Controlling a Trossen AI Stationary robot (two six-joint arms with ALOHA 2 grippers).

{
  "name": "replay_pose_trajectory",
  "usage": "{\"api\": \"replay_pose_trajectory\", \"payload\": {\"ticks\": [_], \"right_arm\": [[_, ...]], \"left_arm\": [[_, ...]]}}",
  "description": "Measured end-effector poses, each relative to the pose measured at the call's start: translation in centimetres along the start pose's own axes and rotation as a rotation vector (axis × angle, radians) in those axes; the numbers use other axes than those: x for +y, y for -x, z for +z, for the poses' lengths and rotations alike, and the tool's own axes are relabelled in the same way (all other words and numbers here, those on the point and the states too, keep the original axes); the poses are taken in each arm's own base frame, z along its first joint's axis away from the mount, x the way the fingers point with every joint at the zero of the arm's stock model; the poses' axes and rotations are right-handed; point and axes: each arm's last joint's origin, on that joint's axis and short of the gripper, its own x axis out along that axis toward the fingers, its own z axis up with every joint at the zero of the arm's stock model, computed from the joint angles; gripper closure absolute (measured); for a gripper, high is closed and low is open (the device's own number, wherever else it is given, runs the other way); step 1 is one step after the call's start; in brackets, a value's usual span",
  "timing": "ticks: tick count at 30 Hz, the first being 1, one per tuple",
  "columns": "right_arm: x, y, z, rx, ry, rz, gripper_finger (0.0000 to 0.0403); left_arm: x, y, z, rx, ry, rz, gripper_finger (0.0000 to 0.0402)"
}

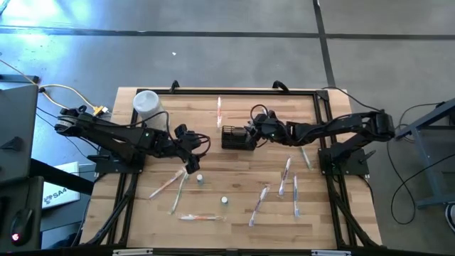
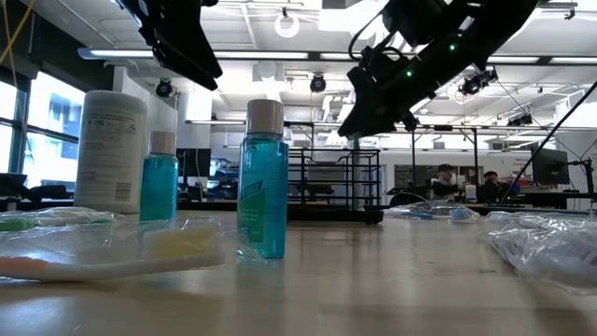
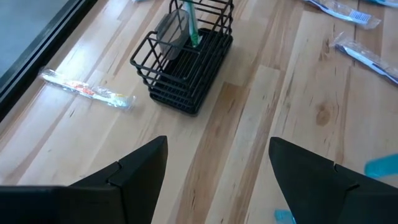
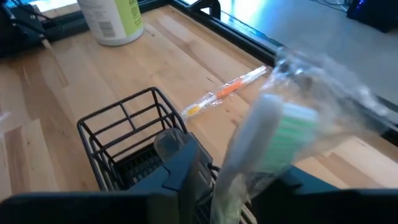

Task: Pick & Place toothbrushing station
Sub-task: Put the top left green toothbrush into the mesh organizer, then put the top mouthwash into the mesh organizer

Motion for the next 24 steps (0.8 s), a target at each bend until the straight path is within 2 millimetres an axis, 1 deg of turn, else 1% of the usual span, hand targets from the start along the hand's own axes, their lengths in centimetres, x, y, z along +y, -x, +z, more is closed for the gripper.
{"api": "replay_pose_trajectory", "payload": {"ticks": [5,9,14,20,24], "right_arm": [[-0.1,0.6,0.6,-0.030,0.023,0.002,0.0238],[-0.4,1.4,1.4,-0.076,0.028,-0.048,0.0207],[-0.8,2.8,2.5,-0.130,0.058,-0.094,0.0181],[-0.8,6.1,4.1,-0.213,0.097,-0.053,0.0175],[-0.6,8.7,4.4,-0.222,0.142,-0.003,0.0174]], "left_arm": [[0.0,0.0,0.0,0.000,0.000,0.000,0.0123],[0.0,0.0,0.0,0.000,0.001,0.000,0.0123],[0.0,0.0,0.0,-0.001,0.007,0.000,0.0123],[0.0,0.0,0.0,0.003,0.008,-0.007,0.0123],[-0.1,0.0,0.0,0.012,0.014,-0.024,0.0123]]}}
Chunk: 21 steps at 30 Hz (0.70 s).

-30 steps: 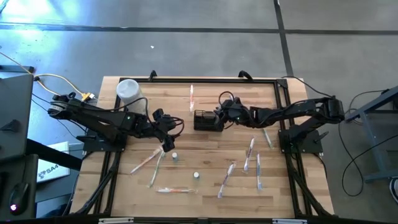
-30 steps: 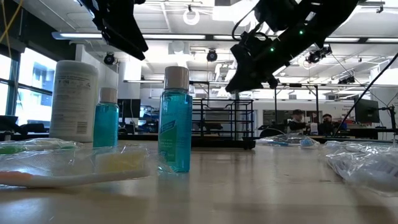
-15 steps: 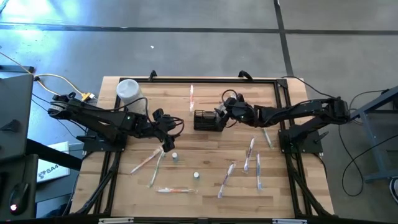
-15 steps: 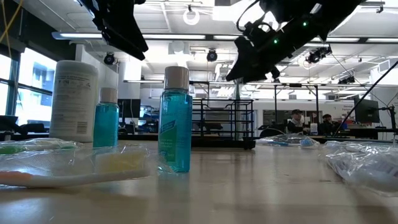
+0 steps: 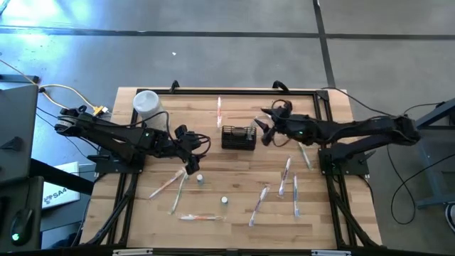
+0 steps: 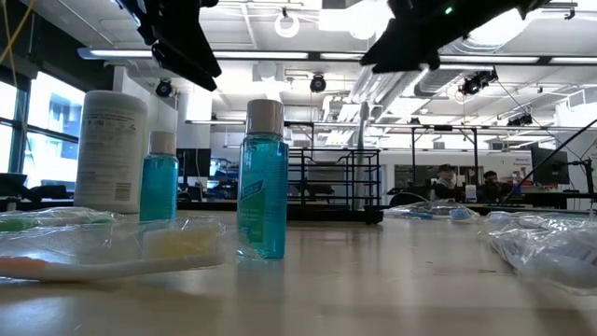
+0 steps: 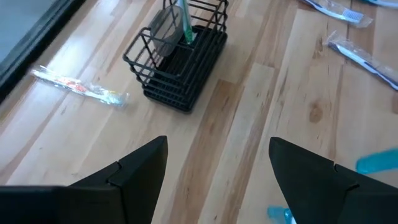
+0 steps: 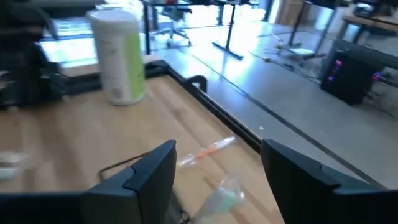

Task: Pick & Place toothbrushing station
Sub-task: Put the top mouthwash into the mesh organizer

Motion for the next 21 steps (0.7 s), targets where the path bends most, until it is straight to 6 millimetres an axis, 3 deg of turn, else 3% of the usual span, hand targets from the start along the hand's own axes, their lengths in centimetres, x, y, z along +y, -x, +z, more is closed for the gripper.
{"api": "replay_pose_trajectory", "payload": {"ticks": [5,9,15,21], "right_arm": [[-0.1,2.9,-0.4,0.087,0.042,0.062,0.0174],[-0.2,4.8,-1.7,0.262,0.000,0.222,0.0174],[0.6,6.3,-3.9,0.569,-0.023,0.472,0.0174],[2.5,6.9,-4.9,0.685,0.018,0.672,0.0174]], "left_arm": [[0.0,0.0,0.0,0.003,0.007,-0.009,0.0123],[0.0,0.0,0.0,0.003,0.009,-0.011,0.0123],[-0.1,0.0,0.1,-0.002,0.013,-0.017,0.0123],[-0.1,0.0,0.1,-0.002,0.013,-0.017,0.0123]]}}
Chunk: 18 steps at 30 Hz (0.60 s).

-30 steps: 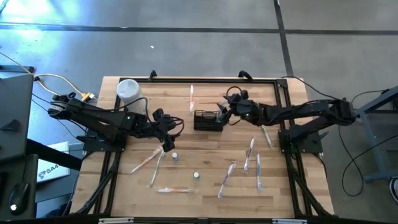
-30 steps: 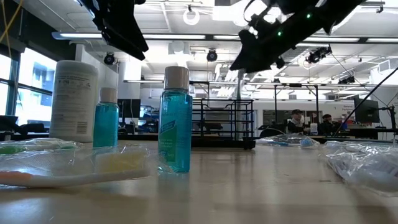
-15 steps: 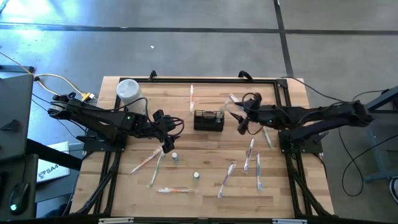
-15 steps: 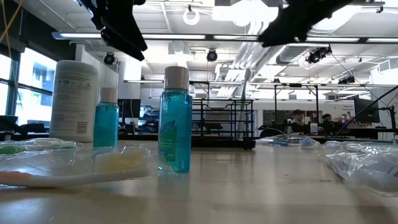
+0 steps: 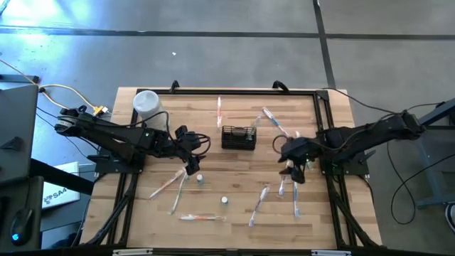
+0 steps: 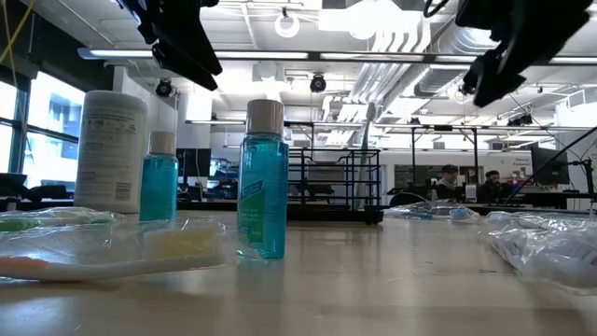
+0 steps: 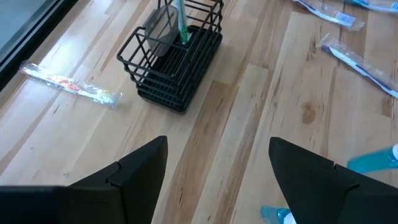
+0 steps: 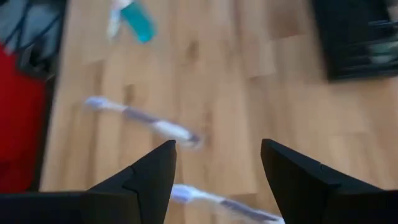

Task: Pick & Place toothbrushing station
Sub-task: Put the top mouthwash into the mesh organizer

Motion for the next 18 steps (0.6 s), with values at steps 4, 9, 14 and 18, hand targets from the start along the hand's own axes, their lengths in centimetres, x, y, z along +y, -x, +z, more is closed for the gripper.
{"api": "replay_pose_trajectory", "payload": {"ticks": [4,9,14,18], "right_arm": [[1.4,-1.2,0.0,0.015,0.134,0.059,0.0174],[2.6,-2.6,0.2,-0.001,0.214,0.081,0.0174],[2.8,-4.0,0.2,0.022,0.221,0.074,0.0174],[2.7,-5.0,0.0,0.060,0.214,0.060,0.0174]], "left_arm": [[0.0,0.0,0.0,0.000,-0.001,0.000,0.0123],[0.0,0.0,0.0,0.003,-0.004,-0.006,0.0123],[-0.4,-0.2,-0.2,0.054,-0.013,-0.099,0.0123],[-0.6,-0.4,-0.3,0.087,-0.001,-0.154,0.0123]]}}
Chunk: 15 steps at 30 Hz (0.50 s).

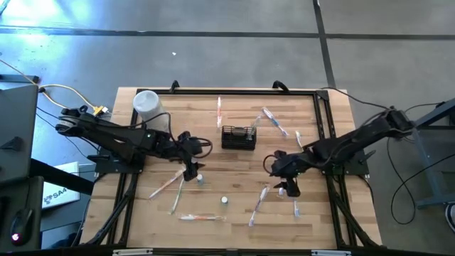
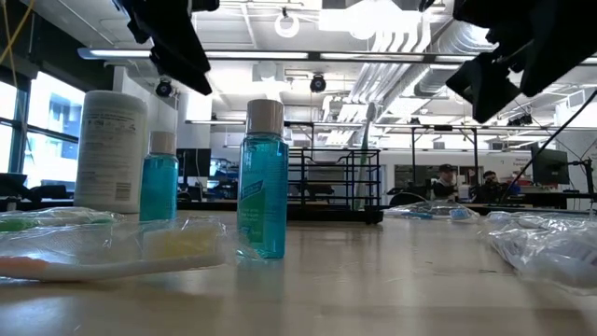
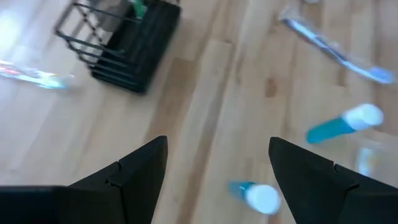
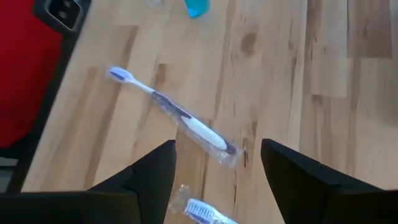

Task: Pick & Place toothbrushing station
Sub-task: Put the top mouthwash into the mesh organizer

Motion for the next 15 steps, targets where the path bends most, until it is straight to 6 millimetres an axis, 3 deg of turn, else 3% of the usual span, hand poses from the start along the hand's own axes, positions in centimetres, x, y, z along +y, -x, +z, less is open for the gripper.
{"api": "replay_pose_trajectory", "payload": {"ticks": [7,15], "right_arm": [[-0.1,-1.1,-0.2,0.042,-0.009,-0.007,0.0174],[-0.1,-1.2,-0.1,0.035,-0.009,-0.005,0.0174]], "left_arm": [[-1.2,1.2,1.1,0.062,-0.013,-0.228,0.0123],[-3.4,2.0,-0.2,0.134,-0.249,-0.135,0.0123]]}}
